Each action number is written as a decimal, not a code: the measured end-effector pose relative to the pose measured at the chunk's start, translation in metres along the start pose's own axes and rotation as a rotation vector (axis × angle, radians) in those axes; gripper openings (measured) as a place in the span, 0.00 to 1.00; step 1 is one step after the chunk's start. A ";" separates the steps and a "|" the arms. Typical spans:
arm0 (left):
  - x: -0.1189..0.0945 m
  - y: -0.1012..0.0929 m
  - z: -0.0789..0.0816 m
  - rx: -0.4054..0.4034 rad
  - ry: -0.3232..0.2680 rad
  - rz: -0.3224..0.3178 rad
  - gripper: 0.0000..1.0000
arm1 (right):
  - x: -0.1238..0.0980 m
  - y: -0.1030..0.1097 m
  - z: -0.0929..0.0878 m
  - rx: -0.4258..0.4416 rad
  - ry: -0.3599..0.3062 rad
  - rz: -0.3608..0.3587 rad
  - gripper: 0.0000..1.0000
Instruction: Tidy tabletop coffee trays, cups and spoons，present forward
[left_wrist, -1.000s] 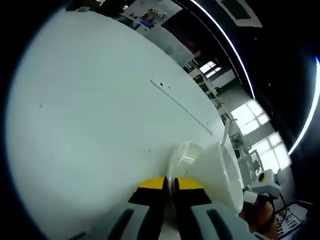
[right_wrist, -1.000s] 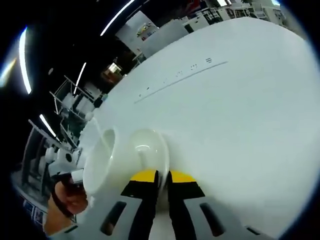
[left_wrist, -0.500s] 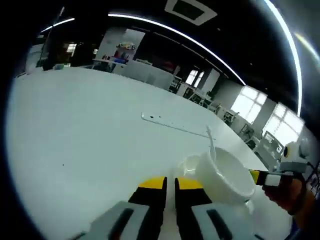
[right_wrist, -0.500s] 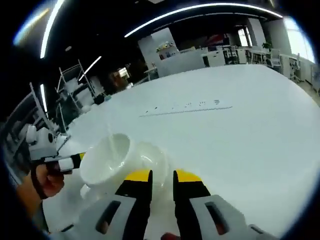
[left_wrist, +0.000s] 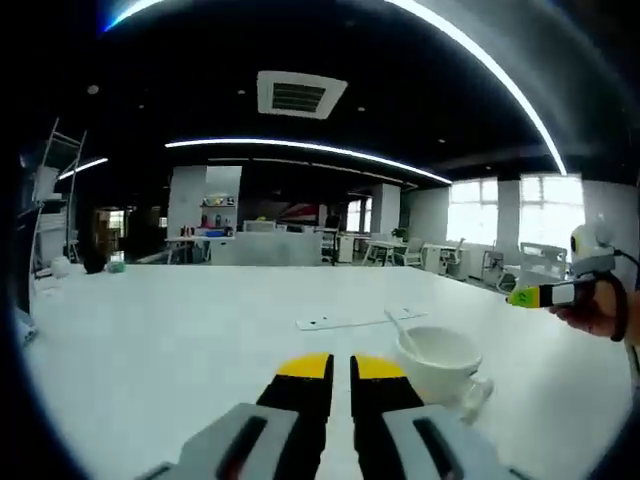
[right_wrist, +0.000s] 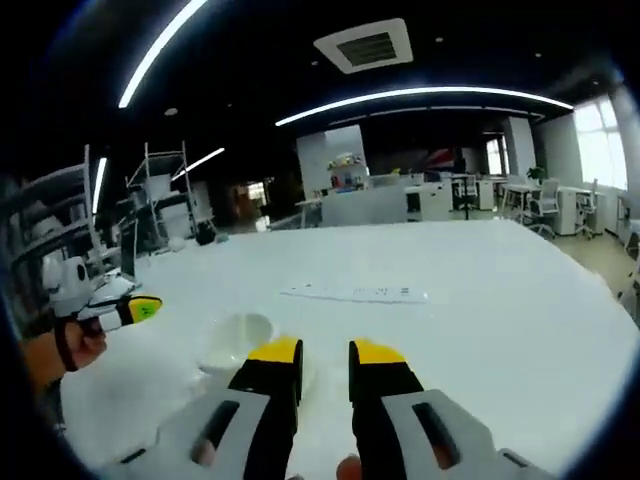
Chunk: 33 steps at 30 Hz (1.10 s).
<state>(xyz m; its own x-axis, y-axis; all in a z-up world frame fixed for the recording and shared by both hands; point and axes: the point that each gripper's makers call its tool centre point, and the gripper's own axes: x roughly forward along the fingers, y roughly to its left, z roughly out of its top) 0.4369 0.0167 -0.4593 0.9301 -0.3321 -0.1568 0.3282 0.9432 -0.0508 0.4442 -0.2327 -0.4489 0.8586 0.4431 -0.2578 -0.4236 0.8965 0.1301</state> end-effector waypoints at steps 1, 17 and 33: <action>-0.005 0.000 0.002 0.001 -0.006 0.005 0.10 | -0.004 0.000 0.004 0.002 -0.021 0.001 0.19; -0.078 0.007 0.021 0.043 -0.122 0.052 0.11 | -0.092 -0.024 0.024 -0.189 -0.162 -0.100 0.21; -0.135 0.056 0.000 0.052 -0.177 0.203 0.20 | -0.163 -0.051 0.017 -0.237 -0.294 -0.211 0.26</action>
<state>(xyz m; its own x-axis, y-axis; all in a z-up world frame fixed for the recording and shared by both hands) 0.3301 0.1147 -0.4408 0.9906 -0.1361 0.0160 0.1359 0.9906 0.0155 0.3310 -0.3506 -0.3976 0.9647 0.2611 0.0327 -0.2550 0.9583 -0.1289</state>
